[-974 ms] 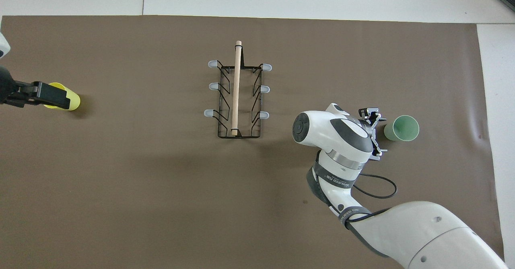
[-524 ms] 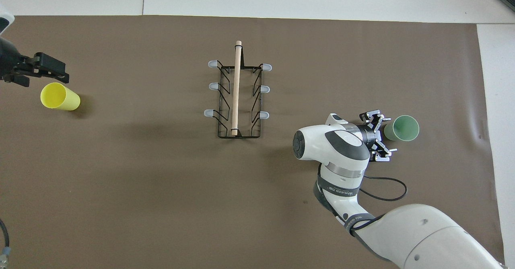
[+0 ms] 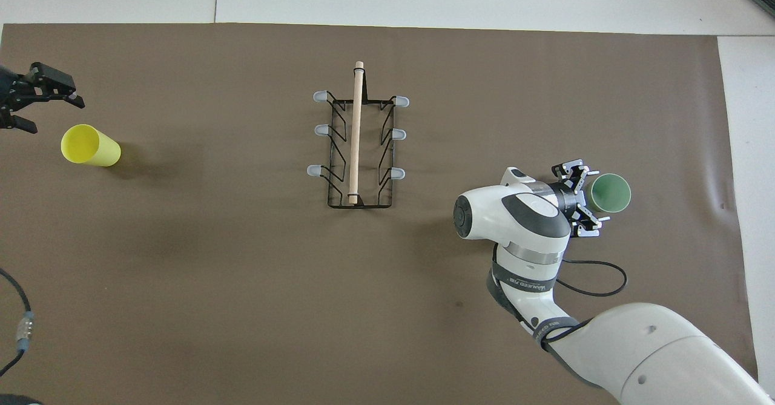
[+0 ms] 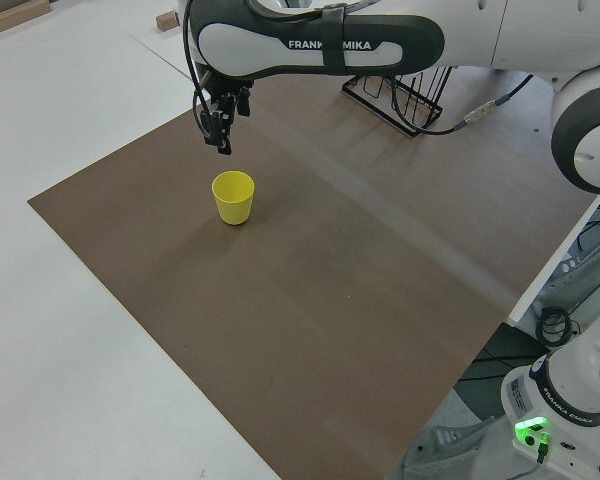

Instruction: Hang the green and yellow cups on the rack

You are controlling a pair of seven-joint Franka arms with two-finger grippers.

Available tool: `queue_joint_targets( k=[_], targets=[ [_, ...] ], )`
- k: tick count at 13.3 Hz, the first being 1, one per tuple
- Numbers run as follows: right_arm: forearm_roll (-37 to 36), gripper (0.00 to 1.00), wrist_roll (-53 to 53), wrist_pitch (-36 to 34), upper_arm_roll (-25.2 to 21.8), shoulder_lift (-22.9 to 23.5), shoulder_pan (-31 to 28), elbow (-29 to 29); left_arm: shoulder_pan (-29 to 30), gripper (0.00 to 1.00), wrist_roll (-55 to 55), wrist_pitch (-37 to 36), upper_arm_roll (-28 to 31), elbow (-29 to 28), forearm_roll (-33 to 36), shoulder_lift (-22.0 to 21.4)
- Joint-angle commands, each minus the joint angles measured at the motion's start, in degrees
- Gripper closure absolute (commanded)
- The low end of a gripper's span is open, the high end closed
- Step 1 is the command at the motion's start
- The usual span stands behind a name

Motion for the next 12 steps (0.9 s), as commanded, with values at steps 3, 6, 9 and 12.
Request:
queue_joint_targets(
  k=[3,6,9,12],
  targets=[
    [-2.34,0.30,1.68,2.49,0.34,-1.69,-1.43,-2.87,0.01,0.00,-8.38,8.24,3.89,0.43,-1.69,5.08],
    [-2.42,1.00,1.51,2.05,0.43,-1.61,-1.69,-2.00,-0.17,0.00,-18.05,19.58,5.30,-11.16,-5.36,1.75],
    [3.87,1.00,1.42,-0.75,0.43,-0.99,-0.82,3.26,-1.04,0.00,-30.09,29.40,5.30,-23.11,-7.94,-2.47],
    [10.81,1.00,0.37,-3.21,0.52,-1.08,1.12,8.79,-2.02,0.00,-35.29,34.38,5.13,-29.91,-8.98,-4.85]
  ],
)
